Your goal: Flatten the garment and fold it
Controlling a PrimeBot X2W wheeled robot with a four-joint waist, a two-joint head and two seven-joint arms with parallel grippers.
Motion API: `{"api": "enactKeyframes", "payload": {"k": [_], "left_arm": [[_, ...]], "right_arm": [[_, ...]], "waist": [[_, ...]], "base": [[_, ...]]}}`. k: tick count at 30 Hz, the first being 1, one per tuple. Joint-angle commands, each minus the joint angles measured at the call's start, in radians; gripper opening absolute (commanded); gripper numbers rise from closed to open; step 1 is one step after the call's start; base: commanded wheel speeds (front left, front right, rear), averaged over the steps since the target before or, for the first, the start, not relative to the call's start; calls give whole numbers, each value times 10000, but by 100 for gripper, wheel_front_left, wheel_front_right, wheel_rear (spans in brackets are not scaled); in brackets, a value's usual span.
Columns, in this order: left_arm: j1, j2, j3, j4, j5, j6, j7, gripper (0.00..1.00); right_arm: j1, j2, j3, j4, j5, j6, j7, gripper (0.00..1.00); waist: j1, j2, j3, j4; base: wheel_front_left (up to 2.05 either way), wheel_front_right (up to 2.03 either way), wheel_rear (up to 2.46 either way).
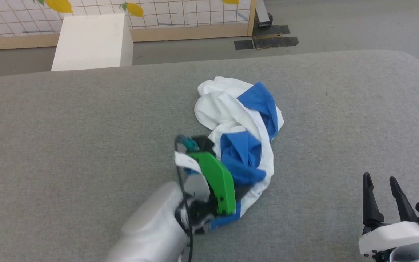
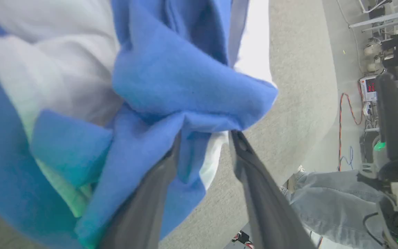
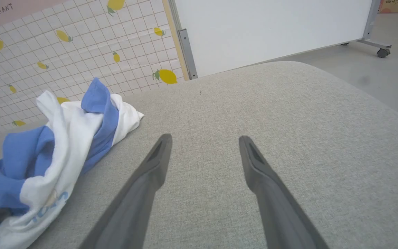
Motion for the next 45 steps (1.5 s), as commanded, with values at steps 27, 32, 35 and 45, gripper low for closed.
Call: {"api": "enactKeyframes", "payload": {"k": [27,32,35,45], "left_arm": [[3204,2870,3736,-4461,4843,1678,-7747,100],[3749,2291,4046,-5019,5245,1839,-7751,100],[3801,1987,4124,-5274,5499,1815,-7752,100],[3361,1042,4445,-5761,6276,1343,-7753,100]], "right_arm": [[-976,9,280,-115,278,-13,2175,100],[-2818,-17,499,396,-442,-13,4256,100],[-3892,-247,868,1093,-962,-13,5639,100],[-6580,-1113,2087,3322,-2172,-13,7442,100]], "waist": [[1,-1,-579,1057],[1,-1,79,1163],[1,-1,486,1358],[1,-1,1898,2296]], "base": [[0,0,0],[0,0,0],[0,0,0],[0,0,0]]}}
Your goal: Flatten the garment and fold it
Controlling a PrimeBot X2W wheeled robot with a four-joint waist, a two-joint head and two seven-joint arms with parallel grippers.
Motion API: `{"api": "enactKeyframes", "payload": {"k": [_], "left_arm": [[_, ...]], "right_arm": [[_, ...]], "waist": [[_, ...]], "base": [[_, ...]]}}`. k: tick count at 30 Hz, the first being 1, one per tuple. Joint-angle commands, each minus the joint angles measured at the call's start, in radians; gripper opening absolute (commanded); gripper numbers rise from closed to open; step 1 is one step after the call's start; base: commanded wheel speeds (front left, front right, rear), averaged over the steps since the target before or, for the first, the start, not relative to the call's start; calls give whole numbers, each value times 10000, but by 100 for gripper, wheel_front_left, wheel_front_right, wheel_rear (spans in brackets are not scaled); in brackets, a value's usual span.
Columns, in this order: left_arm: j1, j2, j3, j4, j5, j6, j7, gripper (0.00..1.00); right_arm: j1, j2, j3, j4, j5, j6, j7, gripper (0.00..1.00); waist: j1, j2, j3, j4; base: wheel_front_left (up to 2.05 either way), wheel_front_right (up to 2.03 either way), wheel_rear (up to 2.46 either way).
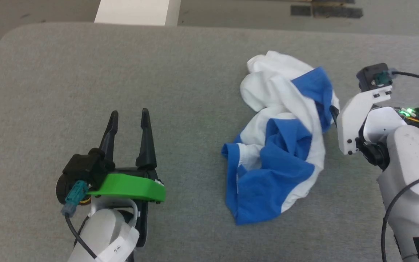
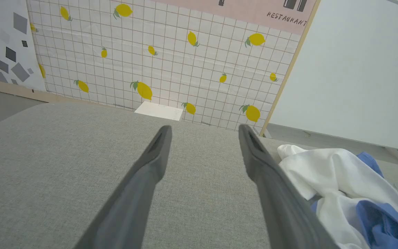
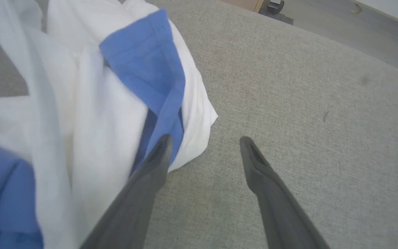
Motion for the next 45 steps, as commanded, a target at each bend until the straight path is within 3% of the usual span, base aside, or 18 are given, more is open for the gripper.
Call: {"api": "enactKeyframes", "payload": {"k": [1,8,9,10,11,16,20,23,26,27,28,32,37,40,45], "left_arm": [[-216,-118,87,-8,144,-100,-35,100],[-265,-538,323,246,403,-445,-35,100],[-242,-583,365,306,432,-491,-35,100],[-236,-617,405,344,453,-525,-35,100],[-236,-654,477,365,478,-567,-35,100],[-135,-749,776,493,538,-788,-35,100],[44,-782,930,648,585,-967,-35,100],[149,-804,982,748,579,-1071,-35,100],[248,-832,994,873,549,-1166,-35,100],[273,-838,1006,907,542,-1184,-35,100],[316,-846,1027,967,499,-1212,-35,100],[344,-862,919,1166,413,-1383,-17,100],[-148,-944,167,1228,60,-1854,642,100],[-1092,-1007,-902,1399,-373,-2338,1873,100],[-3009,-1040,-3011,2177,-1339,-2743,4474,100]], "right_arm": [[-212,-46,166,286,-114,-13,-1,100],[-449,-122,938,1323,342,-13,-441,100],[-445,-146,1015,1465,484,-13,-493,81],[-463,-176,1023,1518,622,-13,-613,32],[-487,-241,1005,1535,782,-13,-832,0],[-355,-693,277,1151,1759,-13,-1873,0],[491,-1280,-1357,427,2221,-13,-2439,0],[1519,-1373,-2712,80,2123,-13,-2187,0],[2631,-921,-3696,-148,1960,-13,-1469,0],[2825,-731,-3817,-333,1989,-13,-1458,8],[2990,-498,-3978,-649,2047,-13,-1640,100],[3465,206,-4516,-1924,2265,-13,-2594,100],[4239,711,-5156,-3333,2313,-13,-2957,100],[4676,912,-5407,-4049,2176,-13,-2850,100],[4873,1062,-5371,-4506,2210,-13,-2522,100]], "waist": [[0,0,724,657],[0,0,897,784],[0,0,856,743],[0,0,819,705],[0,0,748,644],[0,0,265,336],[0,0,-211,90],[0,0,-428,-21],[0,0,-577,-131],[0,0,-619,-168],[0,0,-667,-227],[0,0,-935,-398],[0,0,-1158,-722],[0,0,-1135,-1031],[0,0,-853,-1685]], "base": [[0,0,0],[0,0,0],[0,0,0],[0,0,0],[0,0,0],[0,0,0],[0,0,0],[0,0,0],[0,0,0],[0,0,0],[0,0,0],[0,0,0],[0,0,0],[0,0,0],[0,0,0]]}}
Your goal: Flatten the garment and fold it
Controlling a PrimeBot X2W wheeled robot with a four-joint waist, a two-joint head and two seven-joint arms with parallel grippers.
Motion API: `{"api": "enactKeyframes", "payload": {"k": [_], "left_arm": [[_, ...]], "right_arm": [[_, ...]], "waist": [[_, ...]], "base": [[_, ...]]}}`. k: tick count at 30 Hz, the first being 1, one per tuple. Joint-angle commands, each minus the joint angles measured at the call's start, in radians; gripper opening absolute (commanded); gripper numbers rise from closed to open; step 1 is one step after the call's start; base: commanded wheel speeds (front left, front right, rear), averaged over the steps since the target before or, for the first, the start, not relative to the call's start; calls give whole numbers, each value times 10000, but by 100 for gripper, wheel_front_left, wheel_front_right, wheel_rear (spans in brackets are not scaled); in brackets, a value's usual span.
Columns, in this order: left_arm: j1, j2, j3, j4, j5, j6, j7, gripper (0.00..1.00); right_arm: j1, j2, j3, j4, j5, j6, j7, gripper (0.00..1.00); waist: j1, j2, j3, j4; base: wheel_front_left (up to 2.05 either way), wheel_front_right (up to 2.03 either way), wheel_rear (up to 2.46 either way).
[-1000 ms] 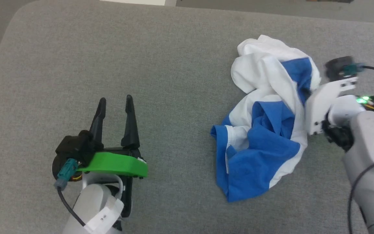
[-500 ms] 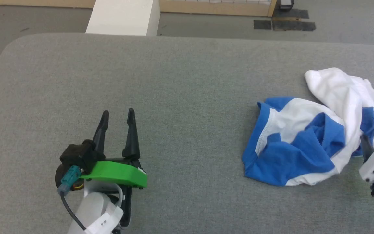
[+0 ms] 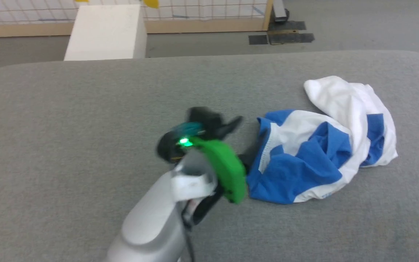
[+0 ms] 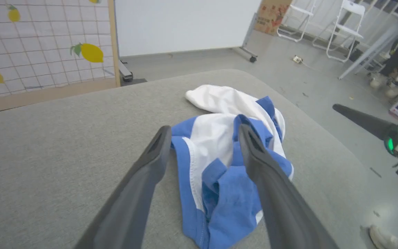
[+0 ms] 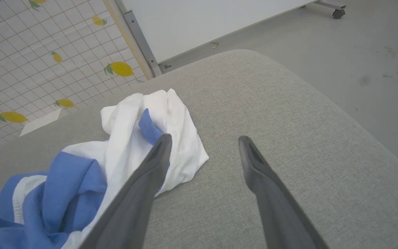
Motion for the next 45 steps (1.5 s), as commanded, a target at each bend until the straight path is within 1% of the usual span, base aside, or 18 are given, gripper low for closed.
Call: {"api": "enactKeyframes", "payload": {"k": [1,5,7,11,14,16,17,18,19,21,23,26,31,33,35,40,43,45], "left_arm": [[-560,-36,-520,277,-352,-103,632,100],[-1893,-38,-2086,1238,-1059,-206,2545,100],[-2371,-39,-2615,1575,-1376,-231,3080,100],[-3205,-40,-3386,2498,-1172,-131,3635,100],[-3602,-40,-3690,3138,-940,17,3672,100],[-3690,-40,-3778,3392,-1096,36,3674,100],[-3699,-40,-3815,3441,-1284,30,3679,88],[-3720,-40,-3886,3449,-1404,14,3689,40],[-3718,-40,-3938,3397,-1627,-16,3653,0],[-3669,-40,-3945,3206,-2210,-71,3549,0],[-3647,-40,-3715,2970,-2865,-35,3231,0],[-3641,-41,-3000,2533,-3902,253,2387,0],[-3419,75,-1483,2228,-4931,749,1032,0],[-3125,395,-776,2204,-5146,1123,416,0],[-2681,790,15,2214,-5302,1728,-319,0],[-1000,1783,1874,2348,-5671,3493,-1954,0],[173,2061,2821,2352,-5953,4285,-2824,0],[955,2086,3155,2362,-6172,4688,-2984,0]], "right_arm": [[61,49,46,-105,25,-13,41,100],[4,80,110,-78,134,-13,58,100],[-22,85,124,34,247,-13,3,100],[-96,88,236,331,496,-13,-193,100],[-170,89,387,509,641,-13,-348,100],[-225,89,448,635,702,-13,-458,100],[-244,89,465,706,716,-13,-506,100],[-257,89,475,757,725,-13,-539,100],[-271,90,481,813,730,-13,-578,100],[-292,90,500,908,691,-13,-637,100],[-314,90,543,989,627,-13,-677,100],[-295,90,549,1035,526,-13,-708,100],[-148,90,469,957,327,-13,-658,100],[-71,90,512,917,295,-13,-604,100],[2,90,578,870,282,-13,-551,100],[174,91,757,748,281,-13,-431,100],[266,91,906,679,306,-13,-349,100],[321,91,965,629,301,-13,-321,100]], "waist": [[0,0,286,-578],[0,0,681,-1110],[0,0,876,-1316],[0,0,1229,-1649],[0,0,1404,-1832],[0,0,1489,-1895],[0,0,1514,-1908],[0,0,1529,-1910],[0,0,1544,-1901],[0,0,1532,-1854],[0,0,1461,-1765],[0,0,1273,-1502],[0,0,805,-838],[0,0,580,-542],[0,0,381,-266],[0,0,47,336],[0,0,-38,584],[0,0,-53,716]], "base": [[0,0,0],[0,0,0],[0,0,0],[0,0,0],[0,0,0],[0,0,0],[0,0,0],[0,0,0],[0,0,0],[0,0,0],[0,0,0],[0,0,0],[0,0,0],[0,0,0],[0,0,0],[0,0,0],[0,0,0],[0,0,0]]}}
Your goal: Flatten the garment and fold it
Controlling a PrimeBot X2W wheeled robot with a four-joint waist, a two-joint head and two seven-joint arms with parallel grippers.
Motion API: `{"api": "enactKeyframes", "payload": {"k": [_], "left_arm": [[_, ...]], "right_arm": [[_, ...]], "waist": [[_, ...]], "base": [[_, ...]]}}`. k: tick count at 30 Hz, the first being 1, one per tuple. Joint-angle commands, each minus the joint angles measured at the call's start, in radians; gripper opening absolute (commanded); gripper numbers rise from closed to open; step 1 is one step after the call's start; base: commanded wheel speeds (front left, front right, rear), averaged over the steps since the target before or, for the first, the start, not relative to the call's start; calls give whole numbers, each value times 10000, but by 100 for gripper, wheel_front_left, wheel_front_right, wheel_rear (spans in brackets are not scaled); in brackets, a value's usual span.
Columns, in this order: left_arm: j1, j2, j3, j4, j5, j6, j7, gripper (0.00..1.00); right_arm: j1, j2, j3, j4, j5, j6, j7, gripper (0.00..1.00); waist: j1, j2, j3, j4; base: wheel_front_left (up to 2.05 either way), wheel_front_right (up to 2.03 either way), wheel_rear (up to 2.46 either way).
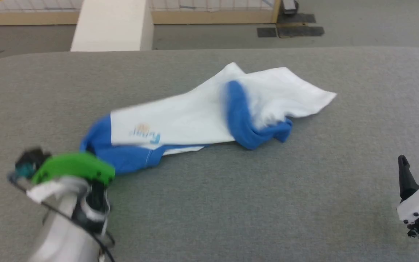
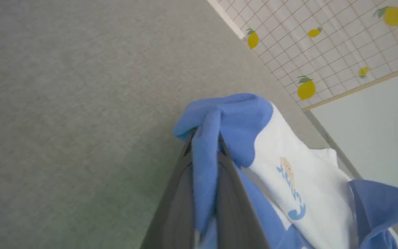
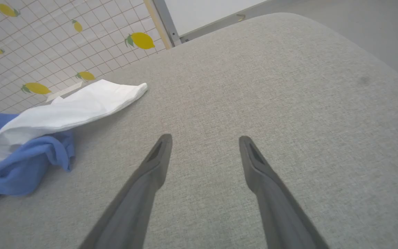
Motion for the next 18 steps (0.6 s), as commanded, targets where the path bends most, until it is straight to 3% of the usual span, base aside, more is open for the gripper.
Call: {"api": "enactKeyframes", "payload": {"k": [1,2,3,4,8,10,13,16,18], "left_arm": [[483,-58,112,4,-162,163,-62,0],[716,-74,156,16,-247,216,-21,0],[934,-98,163,-9,-313,224,21,24],[1040,-156,199,-96,-398,136,14,100],[1111,137,-23,-836,293,-537,-833,100],[1084,485,-265,-1391,1319,-814,-1330,100],[1265,749,-191,-2422,3484,-724,-1518,100],[1986,346,272,-3455,5348,-740,-1526,100],[2435,-109,530,-3878,6017,-830,-1527,100]], "right_arm": [[183,3,56,-72,-59,-13,52,100],[202,3,88,-88,-68,-13,73,100],[221,3,137,-102,-72,-13,95,100],[237,3,181,-117,-81,-13,113,100],[224,3,537,-245,-61,-13,165,100],[175,3,823,-354,-64,-13,198,100],[43,3,1440,-568,-96,-13,315,100],[-308,3,2247,-615,-43,-13,559,100],[-735,3,2759,-564,-200,-13,735,100]], "waist": [[0,0,-310,483],[0,0,-310,529],[0,0,-317,579],[0,0,-323,622],[0,0,-407,730],[0,0,-452,753],[0,0,-435,803],[0,0,-339,799],[0,0,-213,810]], "base": [[0,0,0],[0,0,0],[0,0,0],[0,0,0],[0,0,0],[0,0,0],[0,0,0],[0,0,0],[0,0,0]]}}
